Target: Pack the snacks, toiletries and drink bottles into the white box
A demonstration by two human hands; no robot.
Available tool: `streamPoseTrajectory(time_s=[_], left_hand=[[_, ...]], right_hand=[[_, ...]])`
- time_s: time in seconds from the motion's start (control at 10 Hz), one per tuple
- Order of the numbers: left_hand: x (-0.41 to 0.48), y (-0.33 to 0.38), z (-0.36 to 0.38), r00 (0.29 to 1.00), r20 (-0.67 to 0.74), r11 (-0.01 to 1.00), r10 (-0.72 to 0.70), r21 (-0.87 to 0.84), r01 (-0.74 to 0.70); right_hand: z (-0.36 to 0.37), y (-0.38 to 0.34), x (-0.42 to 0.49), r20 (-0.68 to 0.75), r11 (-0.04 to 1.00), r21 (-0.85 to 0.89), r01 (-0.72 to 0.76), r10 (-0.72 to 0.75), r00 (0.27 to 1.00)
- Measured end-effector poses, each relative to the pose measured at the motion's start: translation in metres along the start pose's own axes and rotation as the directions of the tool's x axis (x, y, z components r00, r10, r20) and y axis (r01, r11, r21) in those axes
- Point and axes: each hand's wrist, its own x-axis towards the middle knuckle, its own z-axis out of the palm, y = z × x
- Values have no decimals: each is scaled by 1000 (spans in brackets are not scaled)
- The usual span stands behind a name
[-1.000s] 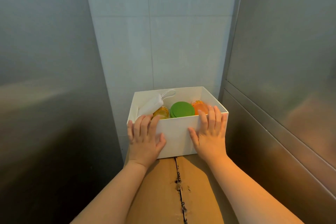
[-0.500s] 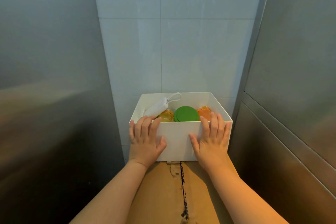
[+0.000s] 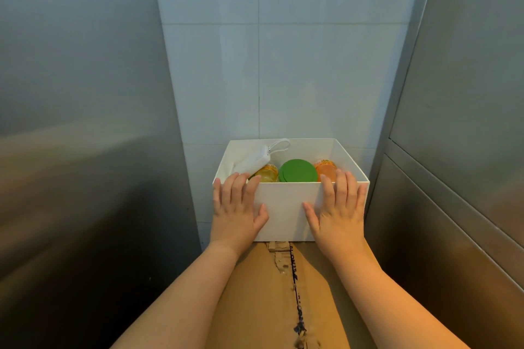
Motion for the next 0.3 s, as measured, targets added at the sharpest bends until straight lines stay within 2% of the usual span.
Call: streamPoseTrajectory(time_s=[0.1,0.2,0.3], left_hand=[[0,6,-19,995,95,1000,-8,21,7],[0,12,-39,978,206,997,-22,78,6],[-11,14,-55,939,342,999,-28,-33,42]], right_hand=[[-14,-3,-4,67,1000,-19,-17,18,998],[-34,-2,-7,204,996,-86,5,13,979],[-51,-4,-15,348,998,-69,-1,25,937]])
